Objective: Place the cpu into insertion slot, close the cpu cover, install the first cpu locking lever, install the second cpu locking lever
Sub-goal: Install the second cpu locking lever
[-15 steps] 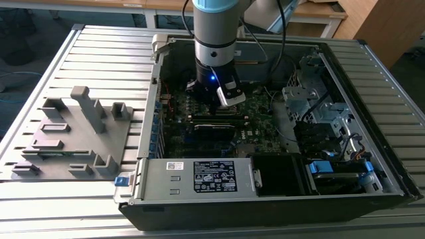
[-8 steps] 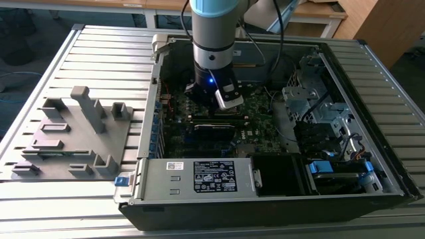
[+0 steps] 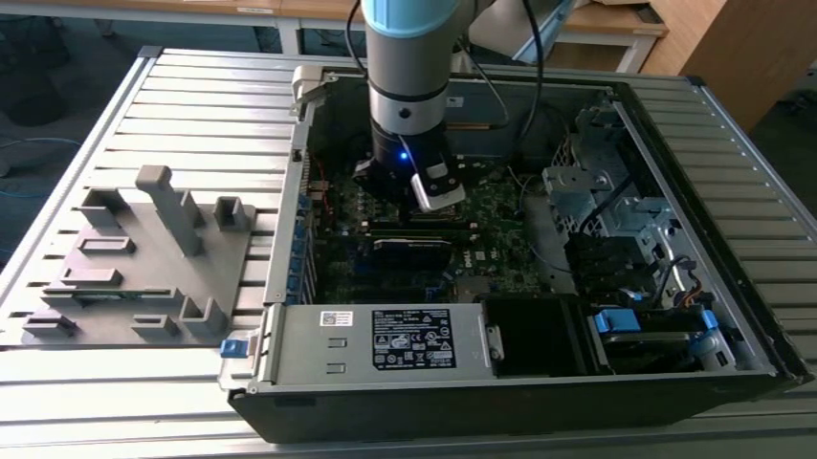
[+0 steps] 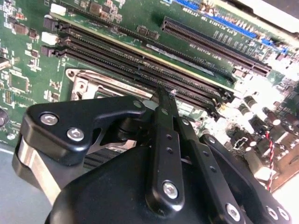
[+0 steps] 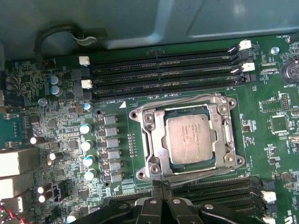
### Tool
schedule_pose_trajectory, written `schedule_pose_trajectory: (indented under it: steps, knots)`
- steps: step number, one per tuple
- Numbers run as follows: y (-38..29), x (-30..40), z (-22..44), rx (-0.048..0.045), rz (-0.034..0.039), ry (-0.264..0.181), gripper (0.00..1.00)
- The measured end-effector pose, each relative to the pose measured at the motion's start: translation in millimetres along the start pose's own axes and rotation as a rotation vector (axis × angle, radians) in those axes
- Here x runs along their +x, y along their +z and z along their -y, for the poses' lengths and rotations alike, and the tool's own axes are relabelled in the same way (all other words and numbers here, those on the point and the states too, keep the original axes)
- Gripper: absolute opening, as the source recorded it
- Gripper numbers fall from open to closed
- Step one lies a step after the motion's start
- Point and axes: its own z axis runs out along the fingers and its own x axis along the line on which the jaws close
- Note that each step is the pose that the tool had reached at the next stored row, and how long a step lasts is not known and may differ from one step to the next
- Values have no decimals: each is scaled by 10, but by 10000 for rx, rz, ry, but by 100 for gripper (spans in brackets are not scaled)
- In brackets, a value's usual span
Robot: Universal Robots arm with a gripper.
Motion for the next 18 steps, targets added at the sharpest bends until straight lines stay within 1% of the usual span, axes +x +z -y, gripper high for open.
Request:
schedule_pose_trajectory:
  steps: [4, 7, 8, 11, 12, 15, 18]
  knots:
    - [12, 8, 2, -83, -11, 3, 10]
    - [22, 18, 5, -179, -26, 8, 10]
    - [25, 22, 6, -228, -33, 10, 10]
    - [30, 30, 8, -422, -60, 24, 10]
    - [32, 31, 10, -472, -67, 27, 10]
    - [37, 30, 17, -534, -77, 29, 10]
    - [39, 28, 34, -557, -78, 30, 10]
